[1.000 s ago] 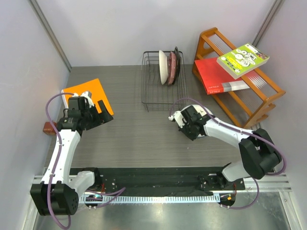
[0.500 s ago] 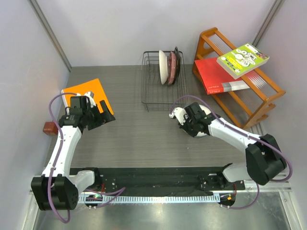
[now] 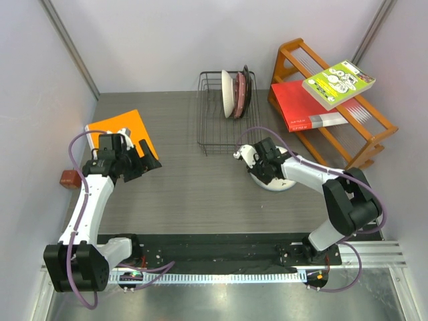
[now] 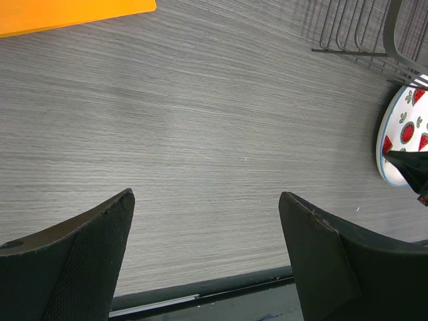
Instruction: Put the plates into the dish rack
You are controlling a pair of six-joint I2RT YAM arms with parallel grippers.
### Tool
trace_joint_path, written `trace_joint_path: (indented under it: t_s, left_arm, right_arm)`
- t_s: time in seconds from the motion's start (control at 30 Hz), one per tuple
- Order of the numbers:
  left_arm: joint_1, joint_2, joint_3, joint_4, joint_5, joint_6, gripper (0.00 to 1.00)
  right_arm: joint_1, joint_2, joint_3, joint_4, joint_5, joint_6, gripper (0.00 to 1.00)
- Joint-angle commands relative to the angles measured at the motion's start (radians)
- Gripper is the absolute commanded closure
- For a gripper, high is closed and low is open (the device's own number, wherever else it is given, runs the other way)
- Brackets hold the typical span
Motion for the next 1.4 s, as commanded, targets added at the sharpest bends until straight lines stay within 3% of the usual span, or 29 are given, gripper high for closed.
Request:
trace_joint_path:
  t_s: [0.0, 0.47, 0.67, 0.97, 1.07, 1.37]
  left_arm:
    - [0.004, -0.012, -0.005, 0.03, 0.01, -0.023, 0.11]
    - [0.019, -0.051, 0.008, 0.006, -0.027, -0.014, 0.09]
    - [0.039, -0.126, -0.043, -0.016, -0.036, -0.038, 0.06]
    - [0.069, -0.177, -0.092, -0.062, -0.014, -0.124, 0.05]
    - [0.069, -0.183, -0.072, -0.086, -0.031, -0.109, 0.05]
    - [0.069, -0.187, -0.121, -0.048, 0.012, -0.133, 0.05]
  right_arm:
    - [0.012, 0.033, 0.011, -0.001, -0.06, 0.012, 0.99]
    - [0.268, 0.079, 0.03, -0.064, -0.223, 0.18, 0.99]
    - [0.343, 0.202, 0.141, 0.011, -0.243, 0.229, 0.99]
    - [0.539, 0.45, 0.478, 0.059, -0.277, 0.337, 0.99]
    - [0.545, 0.425, 0.503, 0.063, -0.223, 0.352, 0.99]
    - [0.535, 0.157, 0.314, 0.071, -0.127, 0.28, 0.99]
